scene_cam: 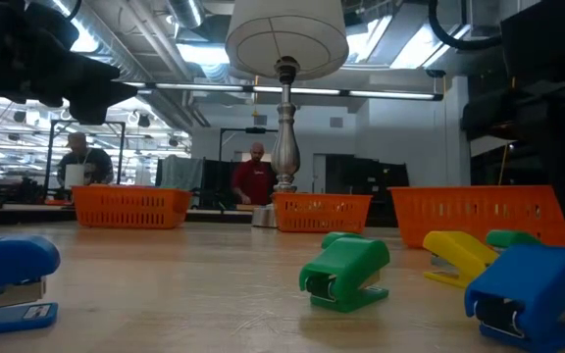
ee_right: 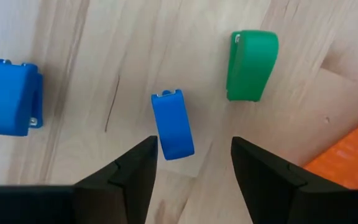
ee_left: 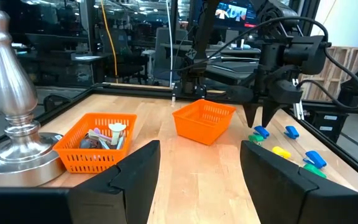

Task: Pick and place Stapler, Stapler remover, tape
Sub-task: Put the blue stapler into the bottom orange bin

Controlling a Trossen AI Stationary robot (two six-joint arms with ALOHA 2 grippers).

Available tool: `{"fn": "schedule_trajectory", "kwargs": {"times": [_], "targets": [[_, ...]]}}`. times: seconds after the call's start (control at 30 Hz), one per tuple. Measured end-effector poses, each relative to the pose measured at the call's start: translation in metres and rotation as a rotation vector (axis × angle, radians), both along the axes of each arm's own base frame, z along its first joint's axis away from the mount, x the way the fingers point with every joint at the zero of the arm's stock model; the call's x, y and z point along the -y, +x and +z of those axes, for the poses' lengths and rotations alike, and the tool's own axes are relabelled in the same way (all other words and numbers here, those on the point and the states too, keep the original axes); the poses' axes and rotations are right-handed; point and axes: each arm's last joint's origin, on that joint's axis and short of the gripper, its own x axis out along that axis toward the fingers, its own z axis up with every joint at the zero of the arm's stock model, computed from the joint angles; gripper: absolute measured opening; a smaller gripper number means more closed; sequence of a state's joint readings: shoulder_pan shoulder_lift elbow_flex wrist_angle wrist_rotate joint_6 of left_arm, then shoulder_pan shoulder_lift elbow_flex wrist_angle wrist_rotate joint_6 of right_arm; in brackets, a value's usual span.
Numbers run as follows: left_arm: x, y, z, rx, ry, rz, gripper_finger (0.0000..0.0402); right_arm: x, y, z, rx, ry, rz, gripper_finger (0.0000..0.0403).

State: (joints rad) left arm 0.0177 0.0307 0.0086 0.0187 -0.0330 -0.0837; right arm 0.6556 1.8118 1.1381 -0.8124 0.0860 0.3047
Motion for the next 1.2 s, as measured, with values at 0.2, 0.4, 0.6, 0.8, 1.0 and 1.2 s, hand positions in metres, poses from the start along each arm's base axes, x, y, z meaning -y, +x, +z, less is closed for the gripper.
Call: {"fn": "schedule_trajectory", "kwargs": {"times": [0.2,0.4,0.6,0.8,1.0,1.2], "targets": [[0.0,0.0,0.0,0.0,0.0,0.0,0.0219,-0.001,0.002,-0.006,-0.004,-0.003,0.003,0.0208],[0.0,0.0,0.0,0.0,0.0,0.0,0.0219,-0.003,0.004,-0.008,0.008,0.004,0.024,0.0201],[0.0,0.0,0.0,0.0,0.0,0.0,0.0219,-0.003,0.004,-0.008,0.004,0.001,0.021,0.0129],[0.0,0.0,0.0,0.0,0.0,0.0,0.0219,-0.003,0.004,-0.008,0.002,0.004,0.021,0.0056],[0.0,0.0,0.0,0.0,0.0,0.0,0.0219,-0.003,0.003,-0.005,0.004,0.019,-0.012,0.0057],[0.0,0.0,0.0,0.0,0.0,0.0,0.0219,-0.001,0.0,0.01,0.041,0.051,-0.034,0.0069]]}}
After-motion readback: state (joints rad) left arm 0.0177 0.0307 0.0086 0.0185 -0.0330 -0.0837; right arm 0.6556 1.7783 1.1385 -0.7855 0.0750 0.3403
